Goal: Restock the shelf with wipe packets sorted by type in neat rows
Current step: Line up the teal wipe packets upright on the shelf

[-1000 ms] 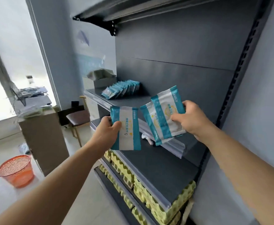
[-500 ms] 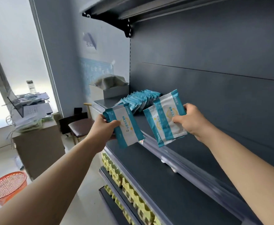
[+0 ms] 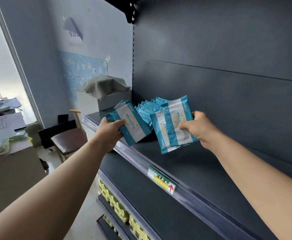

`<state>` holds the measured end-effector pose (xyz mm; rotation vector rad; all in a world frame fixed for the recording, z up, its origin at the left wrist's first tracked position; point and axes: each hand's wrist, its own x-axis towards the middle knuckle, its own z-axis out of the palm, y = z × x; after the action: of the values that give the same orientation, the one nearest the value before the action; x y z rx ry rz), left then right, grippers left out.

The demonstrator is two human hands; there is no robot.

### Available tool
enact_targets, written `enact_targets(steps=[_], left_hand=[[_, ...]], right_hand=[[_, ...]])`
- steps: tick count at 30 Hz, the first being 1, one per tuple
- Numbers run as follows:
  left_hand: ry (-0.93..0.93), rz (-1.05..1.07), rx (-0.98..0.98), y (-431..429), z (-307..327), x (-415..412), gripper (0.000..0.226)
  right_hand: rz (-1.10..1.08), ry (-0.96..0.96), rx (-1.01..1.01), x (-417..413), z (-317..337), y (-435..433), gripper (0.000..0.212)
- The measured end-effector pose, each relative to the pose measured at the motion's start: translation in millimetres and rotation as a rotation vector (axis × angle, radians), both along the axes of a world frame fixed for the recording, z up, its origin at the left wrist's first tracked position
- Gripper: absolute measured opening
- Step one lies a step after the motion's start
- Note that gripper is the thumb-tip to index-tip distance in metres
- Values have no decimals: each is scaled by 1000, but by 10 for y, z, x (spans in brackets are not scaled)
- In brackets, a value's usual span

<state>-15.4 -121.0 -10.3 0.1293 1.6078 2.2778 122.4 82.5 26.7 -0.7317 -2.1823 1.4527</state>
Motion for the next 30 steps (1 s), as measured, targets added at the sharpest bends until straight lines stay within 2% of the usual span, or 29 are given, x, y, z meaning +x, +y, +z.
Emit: enact_targets(steps=[2, 4, 8, 11, 14, 18, 20, 23, 25, 27, 30], left_hand=[[28, -63, -40, 6, -93, -207, 45], [110, -146, -196, -41, -149, -402, 49], [440, -330, -689, -172, -103, -868, 38], [595, -456, -875, -162, -90, -1154, 34], [691, -450, -875, -54, -173, -1312, 37], [742, -397, -777, 106, -338, -1380, 40], [801, -434, -825, 130, -375, -1442, 40], [892, -428, -924, 61, -373, -1529, 64], [952, -366, -834, 13, -378, -1526, 81], [1049, -331, -787, -27, -373, -1493, 77], [1119, -315, -857, -62, -382, -1479, 54]], right_hand=[[-30, -8, -7, -147, -28, -29, 30], [-64, -22, 0, -250, -47, -75, 28], [-133, -65, 47, -374, -61, -211, 24], [-197, -68, 43, -439, -60, -327, 22], [-279, -53, 12, -474, -77, -432, 21], [-392, -27, -23, -467, -145, -513, 25], [-427, -1, -54, -454, -175, -545, 24], [-442, 34, -146, -469, -241, -612, 27], [-438, 44, -208, -494, -299, -646, 32], [-427, 69, -259, -520, -339, -673, 34], [-427, 127, -314, -564, -351, -685, 29]])
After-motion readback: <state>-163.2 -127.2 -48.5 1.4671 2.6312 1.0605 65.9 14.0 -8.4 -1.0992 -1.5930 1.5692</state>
